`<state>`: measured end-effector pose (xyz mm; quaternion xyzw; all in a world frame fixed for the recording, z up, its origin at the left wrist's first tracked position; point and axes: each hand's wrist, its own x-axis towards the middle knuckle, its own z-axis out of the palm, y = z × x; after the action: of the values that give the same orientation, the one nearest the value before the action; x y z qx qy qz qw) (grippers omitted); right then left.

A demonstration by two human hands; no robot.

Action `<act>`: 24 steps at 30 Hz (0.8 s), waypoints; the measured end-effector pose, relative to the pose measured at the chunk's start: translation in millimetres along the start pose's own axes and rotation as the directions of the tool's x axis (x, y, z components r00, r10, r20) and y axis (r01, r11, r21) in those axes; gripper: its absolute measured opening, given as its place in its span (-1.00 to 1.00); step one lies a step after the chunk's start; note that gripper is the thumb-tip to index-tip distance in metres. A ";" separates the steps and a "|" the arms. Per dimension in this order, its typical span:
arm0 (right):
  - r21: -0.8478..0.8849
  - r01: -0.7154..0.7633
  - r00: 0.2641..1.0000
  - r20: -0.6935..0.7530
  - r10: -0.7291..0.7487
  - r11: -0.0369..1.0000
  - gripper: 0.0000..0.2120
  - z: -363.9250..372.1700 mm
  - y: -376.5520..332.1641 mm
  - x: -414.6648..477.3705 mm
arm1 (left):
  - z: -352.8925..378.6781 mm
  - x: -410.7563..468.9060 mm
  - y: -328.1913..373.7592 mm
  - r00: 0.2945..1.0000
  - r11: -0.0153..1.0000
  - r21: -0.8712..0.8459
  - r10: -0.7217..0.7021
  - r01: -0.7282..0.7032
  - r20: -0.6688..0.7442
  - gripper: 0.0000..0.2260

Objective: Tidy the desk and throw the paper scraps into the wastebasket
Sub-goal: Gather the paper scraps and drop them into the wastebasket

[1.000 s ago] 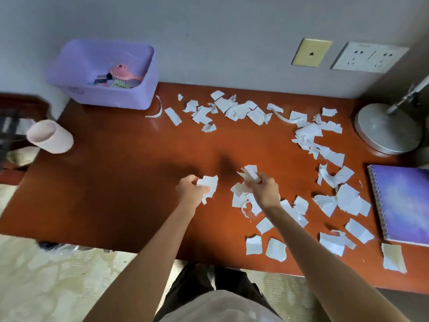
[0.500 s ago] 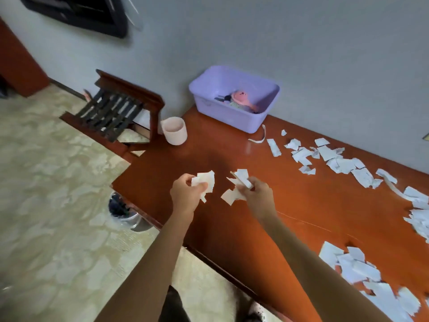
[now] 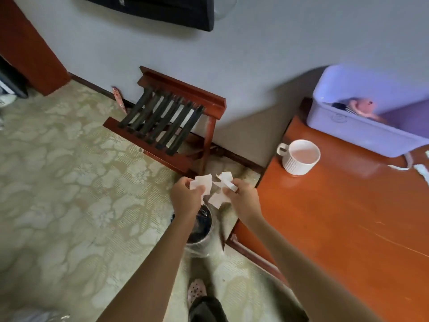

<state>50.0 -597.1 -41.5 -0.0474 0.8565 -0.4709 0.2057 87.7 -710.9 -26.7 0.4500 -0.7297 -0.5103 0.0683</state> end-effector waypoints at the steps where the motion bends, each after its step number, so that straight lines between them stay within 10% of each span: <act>1: -0.003 -0.020 1.000 0.003 0.020 1.000 -0.87 17.5 -6.1 8.8 | -6.3 18.2 -3.7 1.000 1.000 0.025 0.006 -0.006 0.001 -0.78; 24: -0.381 -0.410 0.853 0.161 0.496 0.829 -0.90 332.2 246.4 202.1 | 88.1 294.2 -331.0 0.942 0.801 0.591 -0.265 0.095 0.207 -0.78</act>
<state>25.6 -778.2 -464.1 0.0649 0.8763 -0.2467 0.4087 60.5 -888.9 -440.8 0.4407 -0.8047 -0.3295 -0.2230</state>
